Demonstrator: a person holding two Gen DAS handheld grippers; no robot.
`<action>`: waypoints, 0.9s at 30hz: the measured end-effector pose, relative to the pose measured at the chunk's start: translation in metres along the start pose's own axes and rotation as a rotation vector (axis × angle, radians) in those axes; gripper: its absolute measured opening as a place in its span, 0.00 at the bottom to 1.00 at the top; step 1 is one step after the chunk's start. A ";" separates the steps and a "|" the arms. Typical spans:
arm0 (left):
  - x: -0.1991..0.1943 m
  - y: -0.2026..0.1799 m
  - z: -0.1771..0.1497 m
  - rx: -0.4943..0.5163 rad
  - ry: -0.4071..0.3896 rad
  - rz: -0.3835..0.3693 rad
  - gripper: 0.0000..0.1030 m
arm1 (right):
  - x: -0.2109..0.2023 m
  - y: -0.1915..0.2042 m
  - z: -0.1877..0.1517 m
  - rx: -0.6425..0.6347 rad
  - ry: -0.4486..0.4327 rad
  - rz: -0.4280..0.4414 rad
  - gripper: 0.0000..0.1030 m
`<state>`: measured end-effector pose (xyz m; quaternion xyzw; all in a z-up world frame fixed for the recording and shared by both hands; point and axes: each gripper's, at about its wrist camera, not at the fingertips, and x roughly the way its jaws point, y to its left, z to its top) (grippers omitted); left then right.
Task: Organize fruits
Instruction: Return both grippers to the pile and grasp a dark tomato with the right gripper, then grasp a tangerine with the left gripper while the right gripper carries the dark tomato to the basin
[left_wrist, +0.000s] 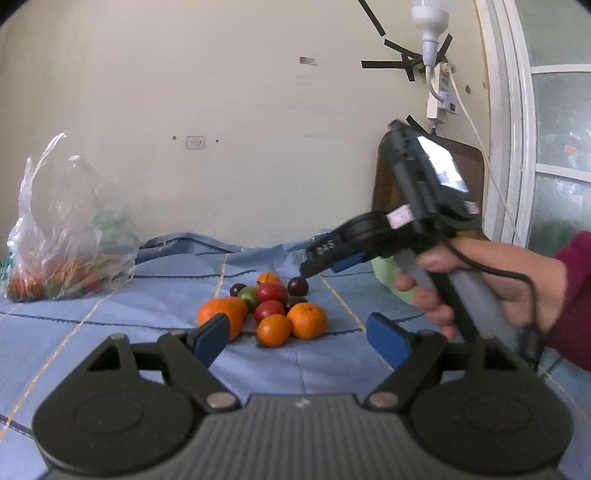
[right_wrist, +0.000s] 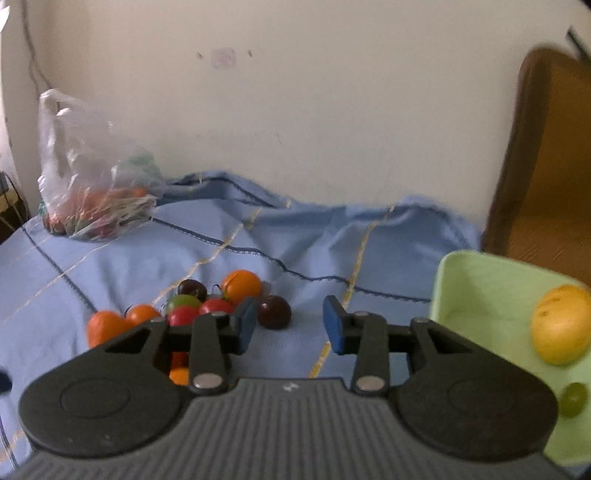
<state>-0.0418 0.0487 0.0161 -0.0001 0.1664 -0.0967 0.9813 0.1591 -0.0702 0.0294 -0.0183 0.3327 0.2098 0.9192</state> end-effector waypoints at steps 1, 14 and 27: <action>0.001 0.001 0.000 -0.004 0.003 -0.001 0.81 | 0.004 -0.001 0.001 0.013 0.011 0.006 0.41; 0.010 0.009 0.000 -0.047 0.056 -0.018 0.72 | 0.031 -0.003 0.006 0.079 0.091 0.090 0.28; 0.073 0.038 0.013 -0.202 0.242 -0.029 0.47 | -0.071 0.001 -0.057 -0.101 -0.067 0.075 0.28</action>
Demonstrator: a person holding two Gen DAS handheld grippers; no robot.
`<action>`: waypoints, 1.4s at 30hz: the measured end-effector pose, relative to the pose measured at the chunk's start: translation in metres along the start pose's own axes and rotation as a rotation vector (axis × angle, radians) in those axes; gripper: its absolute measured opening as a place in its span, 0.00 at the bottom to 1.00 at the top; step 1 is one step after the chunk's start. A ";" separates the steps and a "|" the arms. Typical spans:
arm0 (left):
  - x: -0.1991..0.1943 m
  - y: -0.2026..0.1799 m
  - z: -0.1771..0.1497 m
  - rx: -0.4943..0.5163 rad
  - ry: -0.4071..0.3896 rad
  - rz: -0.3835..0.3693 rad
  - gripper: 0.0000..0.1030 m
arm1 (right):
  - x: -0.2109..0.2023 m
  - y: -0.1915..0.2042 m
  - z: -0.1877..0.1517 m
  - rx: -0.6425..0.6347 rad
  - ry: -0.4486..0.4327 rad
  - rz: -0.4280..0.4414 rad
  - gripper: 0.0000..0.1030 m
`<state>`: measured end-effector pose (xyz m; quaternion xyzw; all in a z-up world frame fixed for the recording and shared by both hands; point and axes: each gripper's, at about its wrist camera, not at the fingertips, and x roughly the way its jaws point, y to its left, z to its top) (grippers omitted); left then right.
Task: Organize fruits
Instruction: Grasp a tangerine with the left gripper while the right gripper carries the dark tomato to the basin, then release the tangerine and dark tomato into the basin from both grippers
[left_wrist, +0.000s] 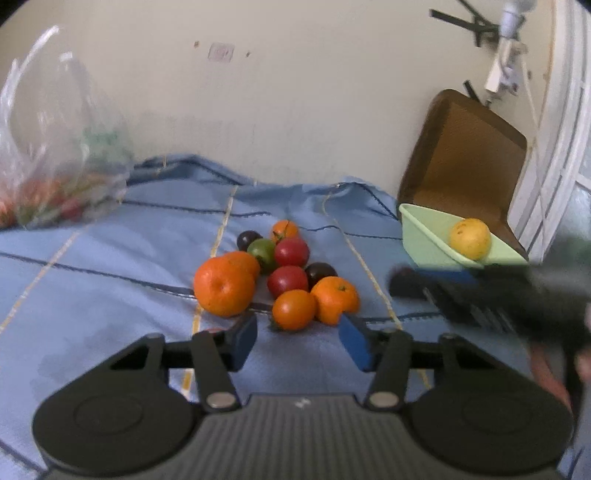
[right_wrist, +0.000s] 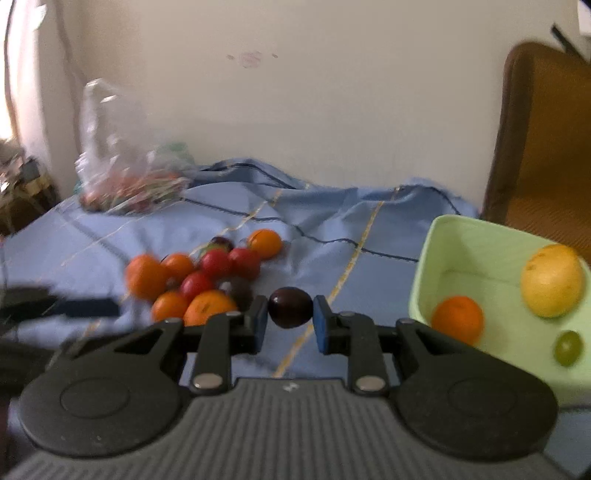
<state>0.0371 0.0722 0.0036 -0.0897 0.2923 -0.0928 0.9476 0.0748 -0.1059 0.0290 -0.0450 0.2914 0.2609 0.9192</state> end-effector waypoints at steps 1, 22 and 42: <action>0.004 0.002 0.002 -0.014 0.005 -0.004 0.47 | -0.005 0.003 -0.006 -0.013 -0.001 0.011 0.28; -0.014 -0.032 0.004 -0.090 -0.001 -0.177 0.29 | -0.048 -0.010 -0.027 0.064 -0.118 0.035 0.28; 0.100 -0.163 0.051 0.114 0.021 -0.253 0.30 | -0.064 -0.106 -0.031 0.136 -0.219 -0.376 0.30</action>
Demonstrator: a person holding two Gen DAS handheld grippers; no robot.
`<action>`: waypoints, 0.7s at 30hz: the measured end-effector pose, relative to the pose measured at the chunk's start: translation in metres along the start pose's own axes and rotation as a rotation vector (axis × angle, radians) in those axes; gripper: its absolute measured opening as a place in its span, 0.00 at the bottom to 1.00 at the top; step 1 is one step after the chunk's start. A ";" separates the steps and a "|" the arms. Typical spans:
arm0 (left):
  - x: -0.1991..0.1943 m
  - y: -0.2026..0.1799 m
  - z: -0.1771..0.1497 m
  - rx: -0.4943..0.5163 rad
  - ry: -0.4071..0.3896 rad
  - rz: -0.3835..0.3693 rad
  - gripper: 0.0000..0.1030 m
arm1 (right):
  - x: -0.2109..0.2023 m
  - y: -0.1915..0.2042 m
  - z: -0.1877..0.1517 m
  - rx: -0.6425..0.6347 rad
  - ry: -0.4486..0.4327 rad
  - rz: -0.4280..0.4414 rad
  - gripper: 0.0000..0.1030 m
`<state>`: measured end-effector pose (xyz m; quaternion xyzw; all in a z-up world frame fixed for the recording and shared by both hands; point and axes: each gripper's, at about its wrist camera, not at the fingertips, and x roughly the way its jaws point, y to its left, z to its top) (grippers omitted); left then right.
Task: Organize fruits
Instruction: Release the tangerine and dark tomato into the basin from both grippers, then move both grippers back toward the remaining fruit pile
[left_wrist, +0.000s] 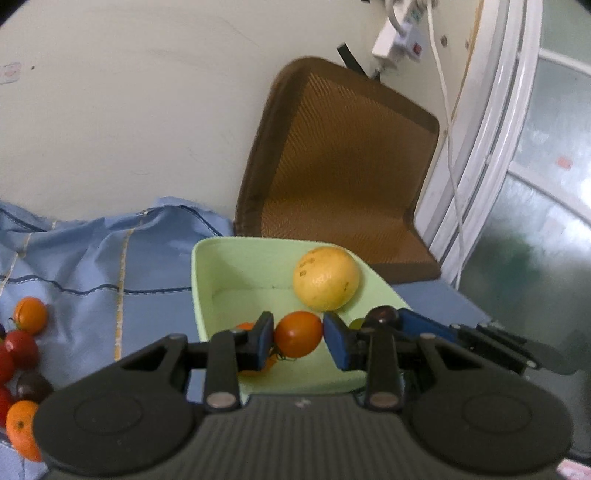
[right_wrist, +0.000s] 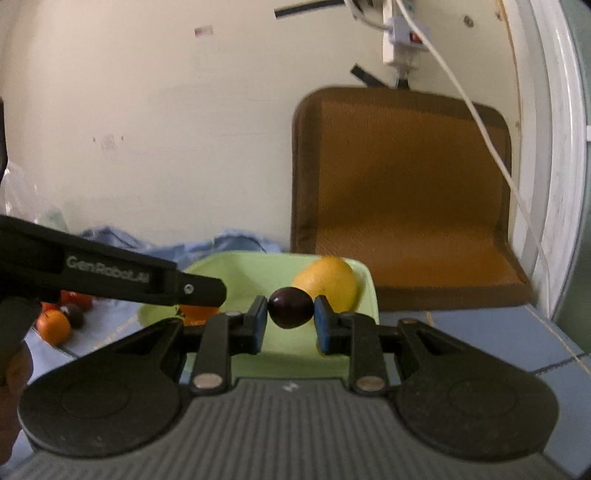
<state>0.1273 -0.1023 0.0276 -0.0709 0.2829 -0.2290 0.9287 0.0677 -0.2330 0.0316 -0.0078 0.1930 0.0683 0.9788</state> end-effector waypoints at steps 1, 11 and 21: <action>0.002 -0.001 -0.002 0.006 0.003 0.011 0.30 | 0.002 0.000 0.000 0.003 0.005 -0.002 0.30; -0.020 -0.001 0.001 0.009 -0.037 0.104 0.56 | -0.005 -0.005 -0.003 0.037 -0.037 -0.040 0.56; -0.073 0.023 -0.022 -0.037 -0.027 0.311 0.61 | -0.014 -0.008 -0.005 0.090 -0.101 -0.092 0.57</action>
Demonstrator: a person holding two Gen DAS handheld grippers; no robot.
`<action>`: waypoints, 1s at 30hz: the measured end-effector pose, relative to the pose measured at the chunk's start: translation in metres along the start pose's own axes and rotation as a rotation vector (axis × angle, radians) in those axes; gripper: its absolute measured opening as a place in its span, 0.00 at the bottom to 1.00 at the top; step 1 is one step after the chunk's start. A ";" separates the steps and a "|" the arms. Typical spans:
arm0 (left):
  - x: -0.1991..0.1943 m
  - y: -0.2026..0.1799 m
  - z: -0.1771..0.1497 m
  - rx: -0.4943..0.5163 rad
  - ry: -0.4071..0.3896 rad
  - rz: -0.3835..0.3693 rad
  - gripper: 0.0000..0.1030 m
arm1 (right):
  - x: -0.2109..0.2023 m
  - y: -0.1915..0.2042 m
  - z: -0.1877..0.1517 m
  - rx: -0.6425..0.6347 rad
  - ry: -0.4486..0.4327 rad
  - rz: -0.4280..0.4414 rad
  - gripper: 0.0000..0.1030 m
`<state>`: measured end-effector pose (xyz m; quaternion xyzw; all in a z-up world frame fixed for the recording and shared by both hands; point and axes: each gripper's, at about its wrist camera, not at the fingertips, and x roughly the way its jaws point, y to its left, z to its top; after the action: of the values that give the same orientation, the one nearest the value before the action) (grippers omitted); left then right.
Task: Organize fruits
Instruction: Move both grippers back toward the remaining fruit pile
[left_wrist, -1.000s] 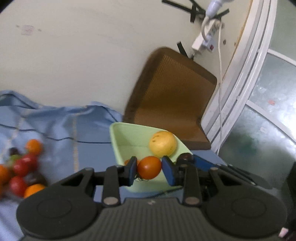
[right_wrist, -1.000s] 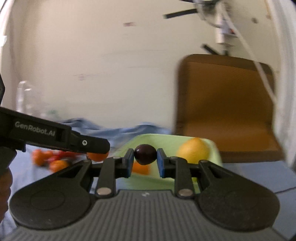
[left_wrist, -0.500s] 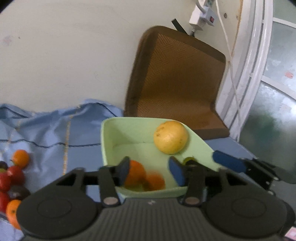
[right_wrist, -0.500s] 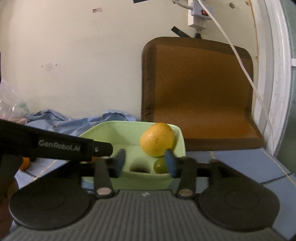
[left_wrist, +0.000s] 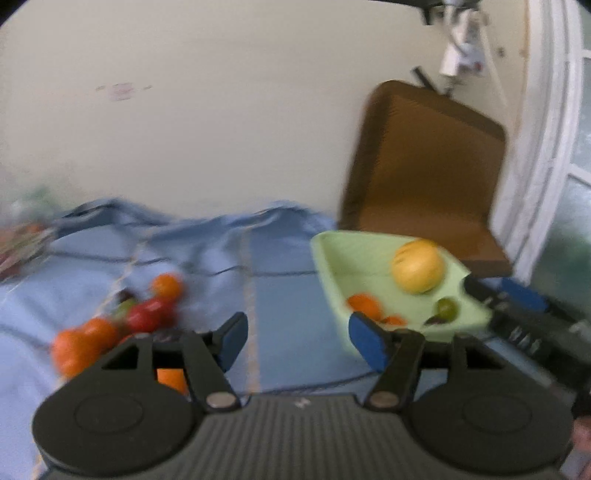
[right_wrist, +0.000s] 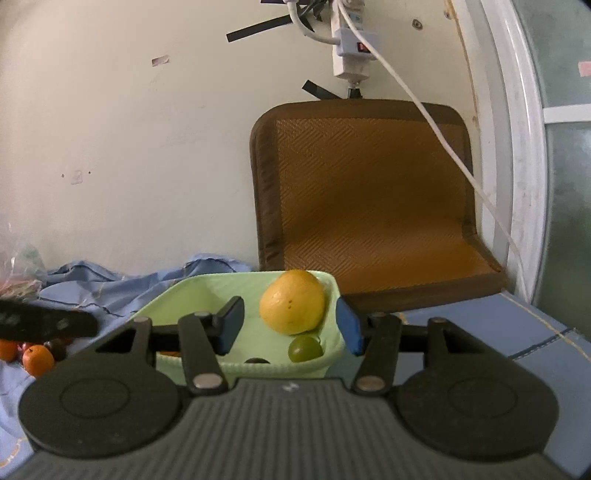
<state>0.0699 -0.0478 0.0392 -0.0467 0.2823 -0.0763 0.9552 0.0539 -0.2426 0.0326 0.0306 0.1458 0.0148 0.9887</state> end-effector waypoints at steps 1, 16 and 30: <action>-0.003 0.006 -0.004 -0.008 0.007 0.015 0.61 | -0.002 0.001 0.000 -0.003 -0.007 -0.006 0.57; -0.033 0.071 -0.041 -0.034 0.008 0.215 0.68 | -0.029 0.032 -0.011 0.002 0.031 0.089 0.57; -0.045 0.115 -0.047 -0.029 -0.042 0.334 0.73 | -0.028 0.094 -0.020 -0.118 0.146 0.280 0.57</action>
<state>0.0208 0.0710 0.0086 -0.0142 0.2670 0.0886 0.9595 0.0191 -0.1492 0.0281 -0.0088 0.2106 0.1632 0.9638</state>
